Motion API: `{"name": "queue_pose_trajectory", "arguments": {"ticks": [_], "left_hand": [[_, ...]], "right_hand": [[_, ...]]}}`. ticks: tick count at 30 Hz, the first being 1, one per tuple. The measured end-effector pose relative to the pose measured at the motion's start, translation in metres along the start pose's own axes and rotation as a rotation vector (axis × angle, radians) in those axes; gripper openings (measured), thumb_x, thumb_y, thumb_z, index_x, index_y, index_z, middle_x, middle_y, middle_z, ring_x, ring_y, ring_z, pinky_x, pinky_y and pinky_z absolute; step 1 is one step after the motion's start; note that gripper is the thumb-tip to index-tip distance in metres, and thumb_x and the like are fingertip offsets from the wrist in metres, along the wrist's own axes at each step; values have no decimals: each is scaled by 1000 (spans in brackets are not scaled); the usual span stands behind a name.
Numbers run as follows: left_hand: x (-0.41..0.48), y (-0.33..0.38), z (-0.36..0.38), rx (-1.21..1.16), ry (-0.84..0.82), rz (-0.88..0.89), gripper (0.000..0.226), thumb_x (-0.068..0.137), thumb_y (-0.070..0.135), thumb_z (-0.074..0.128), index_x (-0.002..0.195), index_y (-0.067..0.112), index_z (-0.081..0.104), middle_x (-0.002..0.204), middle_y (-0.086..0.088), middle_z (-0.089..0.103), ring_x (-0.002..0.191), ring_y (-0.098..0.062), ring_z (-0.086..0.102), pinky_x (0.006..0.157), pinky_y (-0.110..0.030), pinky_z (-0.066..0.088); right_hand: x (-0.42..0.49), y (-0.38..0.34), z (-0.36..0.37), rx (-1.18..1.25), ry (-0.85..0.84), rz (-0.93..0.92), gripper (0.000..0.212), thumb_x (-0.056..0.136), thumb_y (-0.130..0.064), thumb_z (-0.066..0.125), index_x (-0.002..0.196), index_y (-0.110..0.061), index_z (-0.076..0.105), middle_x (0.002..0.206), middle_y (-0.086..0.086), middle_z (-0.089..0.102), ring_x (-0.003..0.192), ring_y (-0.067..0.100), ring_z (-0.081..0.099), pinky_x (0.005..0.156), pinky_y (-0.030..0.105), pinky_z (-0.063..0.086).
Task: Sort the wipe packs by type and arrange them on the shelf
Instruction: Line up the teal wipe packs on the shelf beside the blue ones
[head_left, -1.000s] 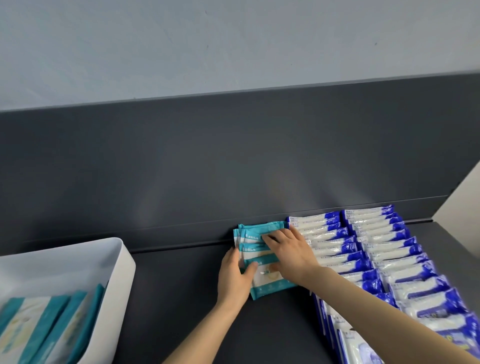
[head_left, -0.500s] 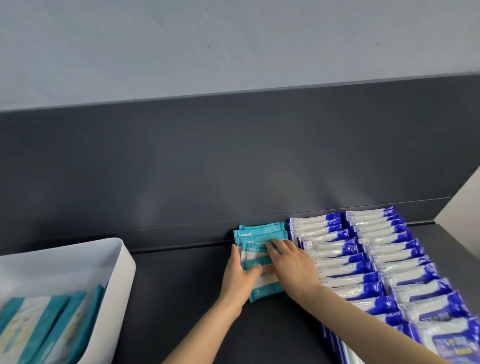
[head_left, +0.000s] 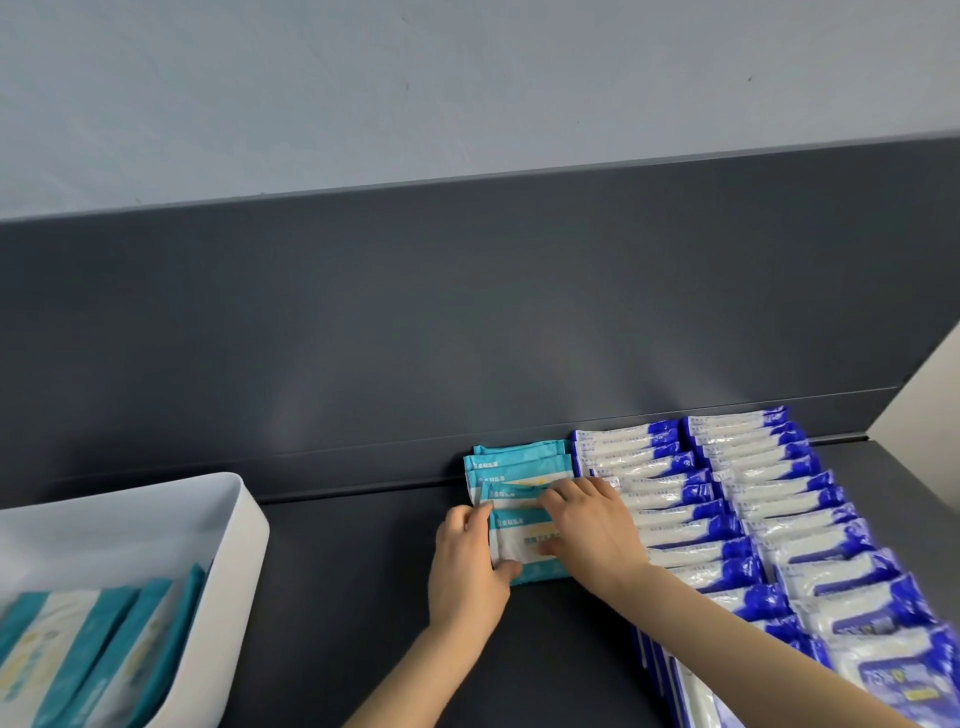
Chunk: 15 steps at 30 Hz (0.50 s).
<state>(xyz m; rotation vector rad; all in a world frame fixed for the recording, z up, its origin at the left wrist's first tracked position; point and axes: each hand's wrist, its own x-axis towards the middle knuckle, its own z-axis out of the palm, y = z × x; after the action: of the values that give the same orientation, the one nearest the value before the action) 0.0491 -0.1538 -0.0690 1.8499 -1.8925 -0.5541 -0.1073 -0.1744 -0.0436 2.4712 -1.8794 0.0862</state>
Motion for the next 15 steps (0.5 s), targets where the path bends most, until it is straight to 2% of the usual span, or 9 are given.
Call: {"name": "queue_pose_trajectory", "arguments": {"ticks": [2, 7, 11, 15], "left_hand": [[0, 0, -1, 41, -22, 5, 73, 81, 39, 71, 144, 28, 35, 129, 12, 39, 120, -5, 41, 86, -19, 46], [-3, -3, -1, -42, 15, -20, 68, 82, 35, 72, 142, 27, 40, 127, 13, 40, 116, -4, 45, 88, -18, 47], [2, 0, -1, -151, 11, -128, 68, 80, 26, 74, 140, 20, 41, 132, 6, 42, 118, -10, 48, 90, -19, 44], [12, 7, -5, -159, -84, -87, 59, 84, 20, 70, 137, 24, 44, 130, 8, 45, 118, -9, 48, 86, -15, 38]], "right_hand": [[2, 2, 0, -8, -11, -31, 44, 80, -39, 67, 118, -20, 57, 121, 0, 58, 115, 23, 52, 104, 34, 32], [1, 1, -3, 7, 12, -16, 36, 79, -35, 69, 109, -18, 61, 109, 1, 64, 104, 24, 58, 92, 34, 40], [3, 1, -4, -3, -8, -14, 36, 87, -34, 60, 119, -18, 52, 119, 1, 59, 112, 24, 52, 96, 34, 35], [6, 4, -8, 23, -18, -15, 39, 88, -34, 59, 123, -21, 51, 124, -1, 56, 116, 21, 50, 100, 32, 35]]}}
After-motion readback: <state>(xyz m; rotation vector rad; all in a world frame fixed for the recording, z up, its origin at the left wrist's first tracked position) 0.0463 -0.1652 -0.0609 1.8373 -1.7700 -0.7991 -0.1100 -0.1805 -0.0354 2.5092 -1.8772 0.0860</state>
